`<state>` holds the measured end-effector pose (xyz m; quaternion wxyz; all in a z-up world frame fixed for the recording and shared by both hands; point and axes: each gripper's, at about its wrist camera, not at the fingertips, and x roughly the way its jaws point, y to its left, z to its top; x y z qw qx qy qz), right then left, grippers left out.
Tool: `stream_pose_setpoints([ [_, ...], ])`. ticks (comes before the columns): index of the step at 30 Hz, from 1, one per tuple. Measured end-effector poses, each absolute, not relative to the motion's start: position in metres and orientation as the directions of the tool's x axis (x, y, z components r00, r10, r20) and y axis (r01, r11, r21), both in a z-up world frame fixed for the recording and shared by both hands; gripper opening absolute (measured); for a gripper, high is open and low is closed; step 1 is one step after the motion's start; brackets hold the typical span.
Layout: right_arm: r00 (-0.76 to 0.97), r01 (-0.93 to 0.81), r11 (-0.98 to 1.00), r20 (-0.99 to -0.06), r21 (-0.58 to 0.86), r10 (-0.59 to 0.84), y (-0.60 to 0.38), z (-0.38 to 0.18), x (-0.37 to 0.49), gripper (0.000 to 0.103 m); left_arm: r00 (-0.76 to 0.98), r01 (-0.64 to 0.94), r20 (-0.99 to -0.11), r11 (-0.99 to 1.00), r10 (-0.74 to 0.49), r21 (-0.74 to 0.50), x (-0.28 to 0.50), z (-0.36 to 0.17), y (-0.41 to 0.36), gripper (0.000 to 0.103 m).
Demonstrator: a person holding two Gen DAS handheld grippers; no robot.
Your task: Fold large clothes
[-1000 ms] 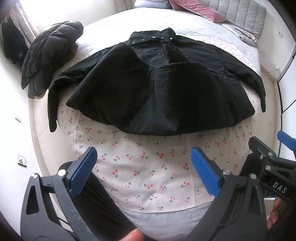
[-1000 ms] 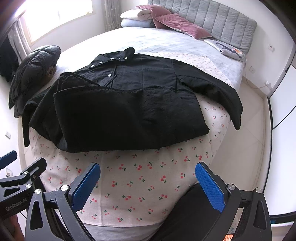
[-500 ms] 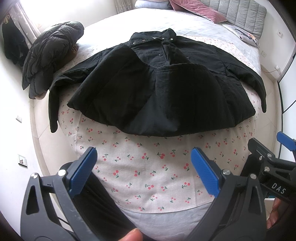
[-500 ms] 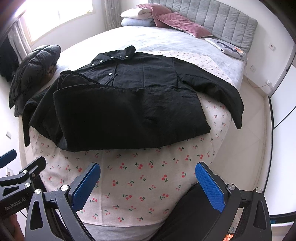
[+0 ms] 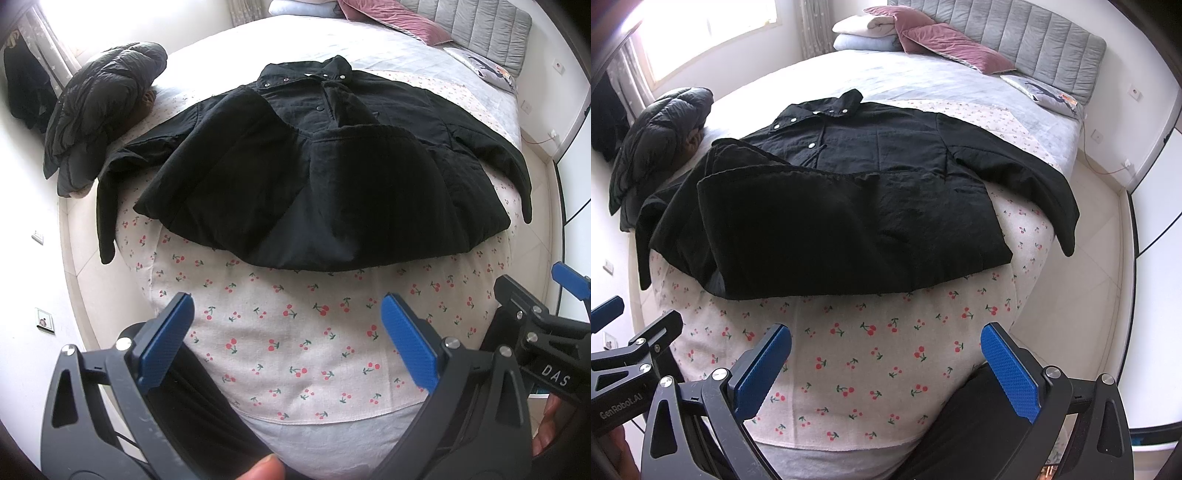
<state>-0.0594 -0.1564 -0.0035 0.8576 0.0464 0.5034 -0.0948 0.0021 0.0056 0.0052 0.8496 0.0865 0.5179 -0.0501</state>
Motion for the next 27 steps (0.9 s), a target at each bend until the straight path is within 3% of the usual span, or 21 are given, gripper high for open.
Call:
stream_pose_setpoints([
  [27, 0.461, 0.203, 0.979, -0.880, -0.017, -0.111, -0.1580, -0.0082, -0.0537, 0.103, 0.437, 0.178, -0.900, 0.980, 0.000, 0.086, 0.0039, -0.0038, 0.0037, 0.101],
])
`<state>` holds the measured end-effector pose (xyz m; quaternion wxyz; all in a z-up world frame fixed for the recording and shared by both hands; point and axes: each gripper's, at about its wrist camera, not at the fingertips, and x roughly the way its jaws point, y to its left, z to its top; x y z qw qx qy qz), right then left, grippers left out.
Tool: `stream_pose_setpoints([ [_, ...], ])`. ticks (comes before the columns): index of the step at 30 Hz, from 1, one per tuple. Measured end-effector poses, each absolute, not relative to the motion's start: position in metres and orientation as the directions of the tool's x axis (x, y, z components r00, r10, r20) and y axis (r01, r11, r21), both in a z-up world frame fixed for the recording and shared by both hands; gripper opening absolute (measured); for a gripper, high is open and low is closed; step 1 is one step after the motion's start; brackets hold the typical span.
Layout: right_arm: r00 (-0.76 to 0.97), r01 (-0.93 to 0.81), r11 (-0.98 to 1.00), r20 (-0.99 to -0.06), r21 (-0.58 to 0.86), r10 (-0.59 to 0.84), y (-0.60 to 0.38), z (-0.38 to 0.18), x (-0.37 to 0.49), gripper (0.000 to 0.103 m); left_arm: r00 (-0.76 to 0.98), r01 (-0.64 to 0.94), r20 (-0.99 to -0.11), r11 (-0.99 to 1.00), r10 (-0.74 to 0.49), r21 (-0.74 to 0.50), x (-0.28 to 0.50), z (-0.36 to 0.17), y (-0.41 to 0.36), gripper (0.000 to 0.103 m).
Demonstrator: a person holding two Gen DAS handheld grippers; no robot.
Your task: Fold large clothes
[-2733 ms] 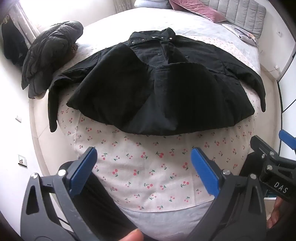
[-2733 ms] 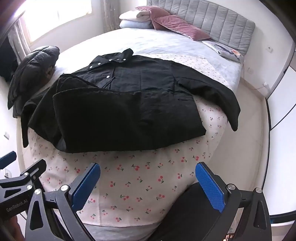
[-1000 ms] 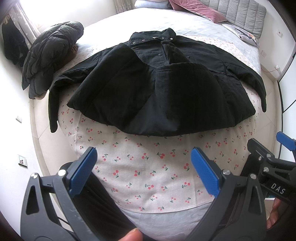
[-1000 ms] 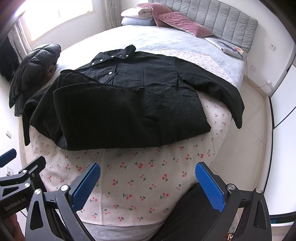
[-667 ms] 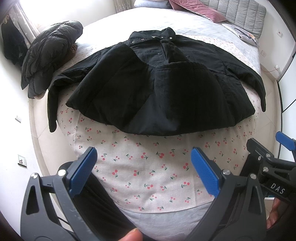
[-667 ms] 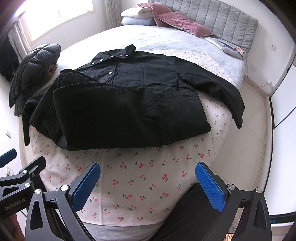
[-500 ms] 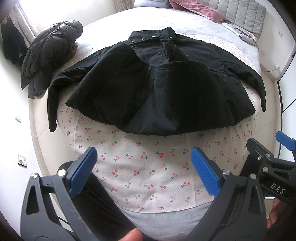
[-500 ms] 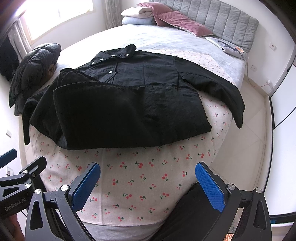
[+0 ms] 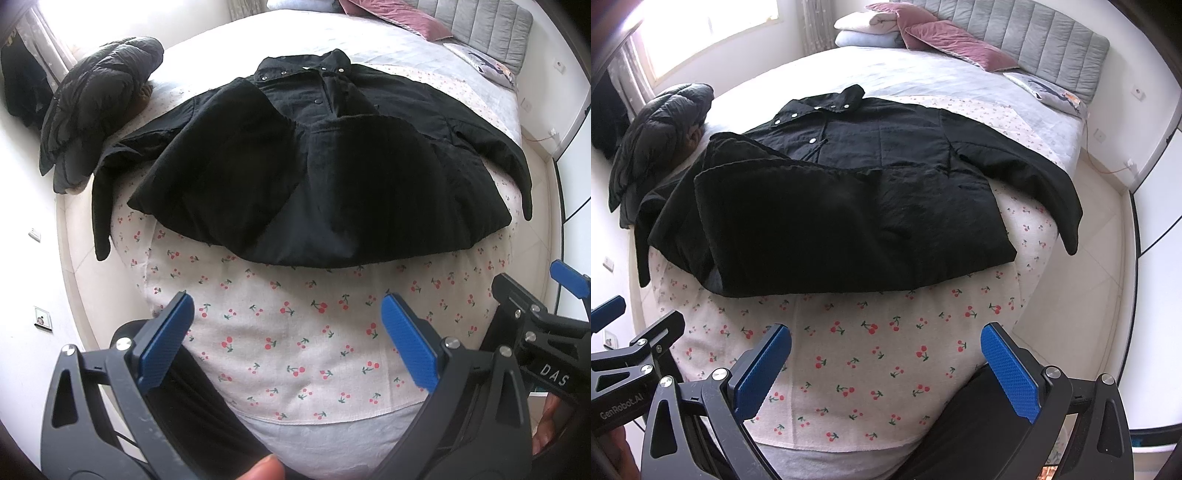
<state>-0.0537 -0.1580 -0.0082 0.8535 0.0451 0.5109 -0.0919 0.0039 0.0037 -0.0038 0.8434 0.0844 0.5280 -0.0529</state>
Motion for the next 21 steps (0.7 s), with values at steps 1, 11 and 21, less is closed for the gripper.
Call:
stream_pose_setpoints([
  [1, 0.461, 0.203, 0.979, -0.880, -0.017, -0.111, -0.159, -0.008, -0.053, 0.103, 0.435, 0.179, -0.901, 0.980, -0.001, 0.086, 0.004, -0.005, 0.004, 0.101],
  [11, 0.458, 0.177, 0.984, -0.885, -0.005, -0.087, -0.171, -0.012, -0.026, 0.103, 0.513, 0.203, -0.858, 0.975, -0.027, 0.091, 0.026, -0.001, 0.010, 0.101],
  [21, 0.509, 0.086, 0.996, -0.858, -0.022, -0.063, -0.200, 0.020, 0.038, 0.103, 0.606, 0.194, -0.795, 0.963, 0.030, 0.185, 0.119, 0.040, 0.047, 0.101],
])
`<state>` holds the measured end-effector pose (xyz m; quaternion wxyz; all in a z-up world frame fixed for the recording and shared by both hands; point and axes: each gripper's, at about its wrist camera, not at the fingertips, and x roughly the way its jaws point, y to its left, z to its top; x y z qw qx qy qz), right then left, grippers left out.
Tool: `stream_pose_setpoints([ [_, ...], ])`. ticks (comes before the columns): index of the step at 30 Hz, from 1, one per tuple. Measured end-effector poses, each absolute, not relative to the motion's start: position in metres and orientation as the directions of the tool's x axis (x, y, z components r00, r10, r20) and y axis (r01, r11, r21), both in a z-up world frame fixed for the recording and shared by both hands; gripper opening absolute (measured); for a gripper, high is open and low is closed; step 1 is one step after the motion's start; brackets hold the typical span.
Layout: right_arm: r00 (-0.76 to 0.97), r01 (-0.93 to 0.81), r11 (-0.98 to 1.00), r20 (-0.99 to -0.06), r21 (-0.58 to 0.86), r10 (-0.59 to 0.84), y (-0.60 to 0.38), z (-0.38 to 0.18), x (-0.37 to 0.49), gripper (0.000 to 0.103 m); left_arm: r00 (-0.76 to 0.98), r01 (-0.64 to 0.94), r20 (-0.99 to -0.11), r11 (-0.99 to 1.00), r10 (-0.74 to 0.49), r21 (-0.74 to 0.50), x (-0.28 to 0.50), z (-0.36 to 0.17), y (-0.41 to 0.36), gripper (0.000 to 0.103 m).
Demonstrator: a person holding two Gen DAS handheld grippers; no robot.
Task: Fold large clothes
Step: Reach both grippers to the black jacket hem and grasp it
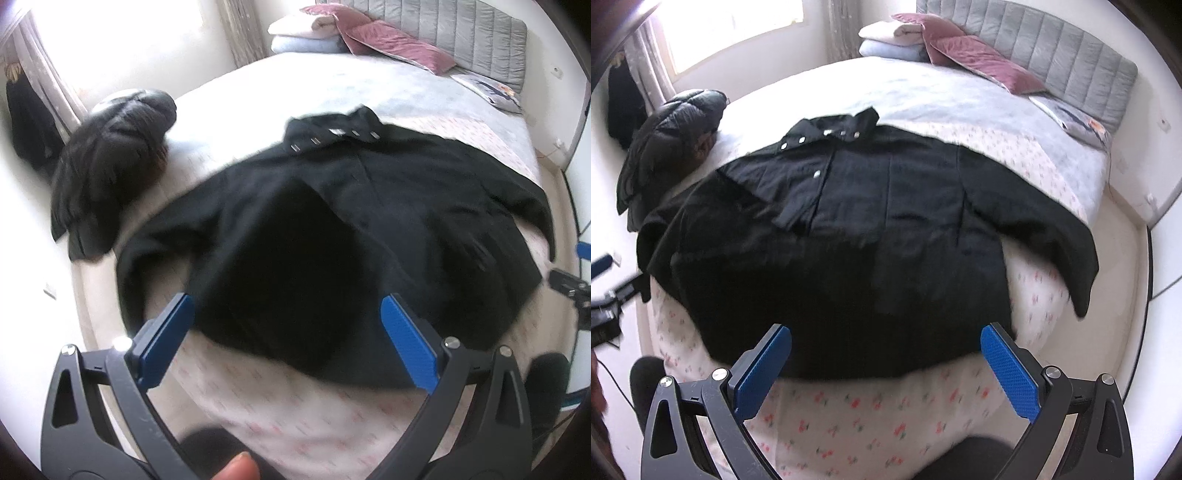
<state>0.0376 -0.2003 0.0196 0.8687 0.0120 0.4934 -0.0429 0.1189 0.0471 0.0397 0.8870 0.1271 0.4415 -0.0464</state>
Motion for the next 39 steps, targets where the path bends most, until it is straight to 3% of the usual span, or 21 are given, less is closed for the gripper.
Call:
stream_pose_setpoints([
  [5, 0.514, 0.048, 0.997, -0.854, -0.066, -0.081, -0.214, 0.028, 0.089, 0.103, 0.624, 0.152, -0.772, 0.950, 0.122, 0.273, 0.194, 0.043, 0.067, 0.101],
  [10, 0.502, 0.005, 0.999, -0.864, -0.036, -0.034, -0.227, 0.028, 0.161, 0.103, 0.601, 0.169, -0.787, 0.942, 0.135, 0.290, 0.277, 0.035, 0.069, 0.101],
  [20, 0.537, 0.016, 0.986, -0.833, 0.164, 0.130, -0.230, 0.011, 0.317, 0.101, 0.507, 0.239, -0.862, 0.963, -0.013, 0.125, 0.463, -0.017, 0.024, 0.099],
  [23, 0.578, -0.010, 0.984, -0.802, 0.177, 0.150, -0.219, 0.005, 0.355, 0.093, 0.524, 0.241, -0.850, 0.966, -0.053, 0.089, 0.513, -0.042, 0.005, 0.089],
  [27, 0.596, -0.054, 0.984, -0.785, 0.168, 0.167, -0.208, -0.004, 0.394, 0.083, 0.472, 0.225, -0.859, 0.969, -0.201, -0.104, 0.569, -0.084, -0.004, 0.073],
  [29, 0.587, -0.076, 0.985, -0.792, 0.156, 0.171, -0.205, -0.010, 0.415, 0.080, 0.451, 0.224, -0.852, 0.958, -0.267, -0.182, 0.583, -0.103, -0.006, 0.057],
  [31, 0.574, -0.085, 0.988, -0.804, 0.130, 0.155, -0.203, -0.020, 0.437, 0.075, 0.444, 0.234, -0.849, 0.952, -0.286, -0.198, 0.590, -0.117, -0.010, 0.043],
  [33, 0.568, -0.084, 0.990, -0.810, 0.115, 0.143, -0.203, -0.030, 0.456, 0.071, 0.454, 0.250, -0.837, 0.945, -0.305, -0.209, 0.590, -0.128, -0.012, 0.039],
  [37, 0.562, -0.076, 0.989, -0.814, 0.127, 0.147, -0.202, -0.056, 0.501, 0.067, 0.491, 0.278, -0.796, 0.930, -0.353, -0.241, 0.581, -0.129, -0.011, 0.017],
  [39, 0.551, -0.060, 0.987, -0.819, 0.151, 0.159, -0.201, -0.070, 0.519, 0.059, 0.514, 0.284, -0.773, 0.924, -0.372, -0.256, 0.574, -0.123, -0.004, 0.010],
])
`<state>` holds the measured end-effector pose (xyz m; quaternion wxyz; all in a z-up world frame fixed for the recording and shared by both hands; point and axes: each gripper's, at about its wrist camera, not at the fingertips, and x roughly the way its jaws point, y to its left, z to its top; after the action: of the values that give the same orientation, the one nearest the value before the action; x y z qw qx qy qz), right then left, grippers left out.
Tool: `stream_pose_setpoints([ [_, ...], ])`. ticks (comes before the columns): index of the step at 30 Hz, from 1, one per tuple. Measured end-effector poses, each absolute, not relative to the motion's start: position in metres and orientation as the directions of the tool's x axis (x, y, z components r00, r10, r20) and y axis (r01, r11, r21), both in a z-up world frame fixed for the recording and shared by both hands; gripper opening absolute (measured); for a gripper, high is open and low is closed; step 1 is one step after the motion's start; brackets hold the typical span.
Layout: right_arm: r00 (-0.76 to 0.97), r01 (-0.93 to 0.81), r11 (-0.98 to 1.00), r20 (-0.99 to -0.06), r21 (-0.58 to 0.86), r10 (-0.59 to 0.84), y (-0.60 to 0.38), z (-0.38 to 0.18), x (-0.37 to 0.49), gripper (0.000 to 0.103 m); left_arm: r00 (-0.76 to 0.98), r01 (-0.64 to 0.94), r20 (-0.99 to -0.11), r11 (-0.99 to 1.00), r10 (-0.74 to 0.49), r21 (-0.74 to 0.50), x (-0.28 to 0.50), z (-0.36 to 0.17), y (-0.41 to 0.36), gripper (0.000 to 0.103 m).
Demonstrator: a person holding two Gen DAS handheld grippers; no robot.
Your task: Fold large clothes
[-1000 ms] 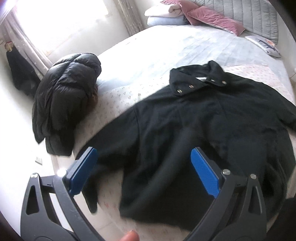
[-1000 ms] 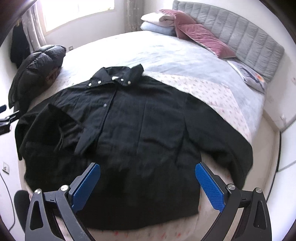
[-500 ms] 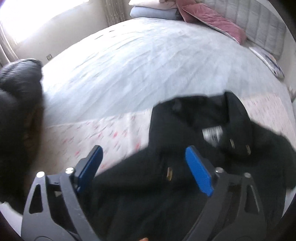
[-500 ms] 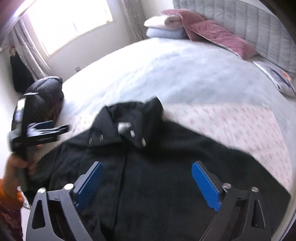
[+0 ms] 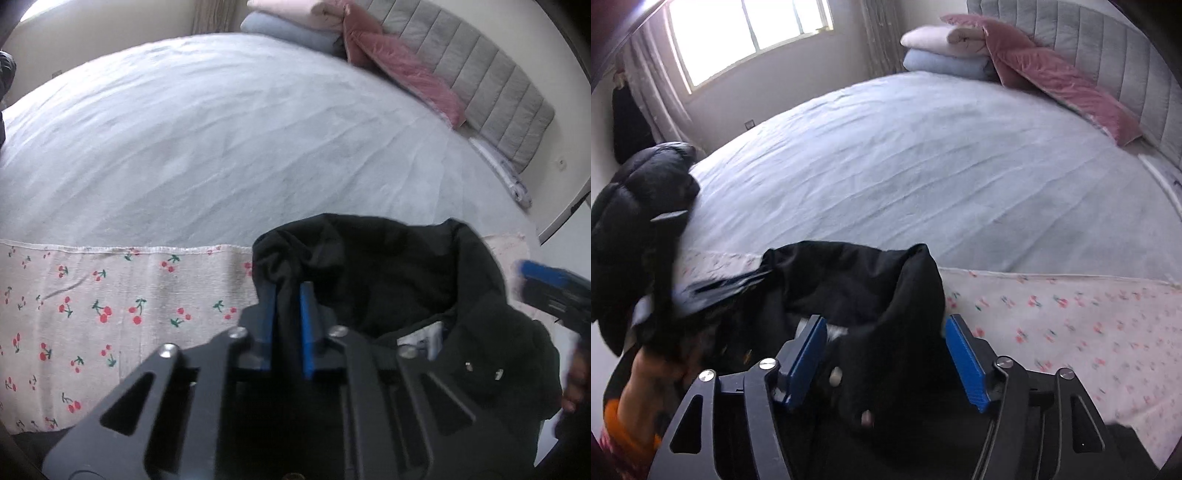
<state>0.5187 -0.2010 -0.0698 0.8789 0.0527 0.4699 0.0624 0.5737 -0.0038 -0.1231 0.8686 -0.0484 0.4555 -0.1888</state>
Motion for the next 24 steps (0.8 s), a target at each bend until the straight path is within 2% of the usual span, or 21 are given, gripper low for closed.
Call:
stream_pose_setpoints([
  [4, 0.529, -0.022, 0.991, -0.840, 0.131, 0.123, -0.201, -0.104, 0.539, 0.045, 0.564, 0.313, -0.696, 0.895, -0.444, -0.317, 0.558, -0.097, 0.007, 0.007],
  [6, 0.519, -0.028, 0.993, -0.847, 0.116, 0.113, -0.204, -0.114, 0.541, 0.028, 0.619, 0.322, -0.631, 0.884, -0.467, -0.337, 0.547, -0.081, 0.016, 0.007],
  [8, 0.493, -0.074, 0.988, -0.856, 0.138, 0.156, -0.206, -0.122, 0.540, 0.014, 0.693, 0.294, -0.595, 0.913, -0.407, -0.281, 0.542, -0.073, 0.018, 0.005],
  [9, 0.448, -0.097, 0.977, -0.868, 0.192, 0.215, -0.209, -0.125, 0.539, 0.013, 0.719, 0.271, -0.586, 0.927, -0.374, -0.259, 0.542, -0.072, 0.020, 0.004],
  [11, 0.354, -0.072, 0.898, -0.831, 0.434, 0.430, -0.227, -0.128, 0.537, 0.009, 0.730, 0.223, -0.596, 0.940, -0.336, -0.256, 0.551, -0.078, 0.026, 0.001],
  [12, 0.320, -0.038, 0.813, -0.764, 0.581, 0.560, -0.240, -0.130, 0.536, 0.008, 0.734, 0.187, -0.606, 0.948, -0.308, -0.257, 0.557, -0.083, 0.031, 0.000],
  [13, 0.332, 0.009, 0.739, -0.699, 0.673, 0.633, -0.256, -0.130, 0.535, 0.008, 0.741, 0.159, -0.610, 0.956, -0.280, -0.246, 0.561, -0.085, 0.035, 0.000],
  [15, 0.393, 0.124, 0.603, -0.597, 0.788, 0.699, -0.292, -0.137, 0.536, 0.007, 0.719, 0.136, -0.644, 0.962, -0.261, -0.237, 0.570, -0.095, 0.042, 0.000],
  [19, 0.500, 0.297, 0.427, -0.520, 0.854, 0.693, -0.349, -0.165, 0.531, 0.005, 0.647, 0.184, -0.720, 0.968, -0.250, -0.171, 0.570, -0.109, 0.039, 0.002],
  [21, 0.508, 0.372, 0.401, -0.546, 0.837, 0.666, -0.365, -0.188, 0.525, 0.003, 0.617, 0.218, -0.740, 0.962, -0.267, -0.165, 0.570, -0.111, 0.035, 0.011],
  [23, 0.512, 0.383, 0.406, -0.557, 0.829, 0.654, -0.367, -0.197, 0.520, 0.003, 0.593, 0.236, -0.741, 0.948, -0.314, -0.213, 0.573, -0.109, 0.034, 0.056],
  [24, 0.522, 0.363, 0.432, -0.564, 0.826, 0.640, -0.366, -0.193, 0.520, 0.004, 0.586, 0.246, -0.731, 0.936, -0.350, -0.251, 0.573, -0.105, 0.035, 0.066],
])
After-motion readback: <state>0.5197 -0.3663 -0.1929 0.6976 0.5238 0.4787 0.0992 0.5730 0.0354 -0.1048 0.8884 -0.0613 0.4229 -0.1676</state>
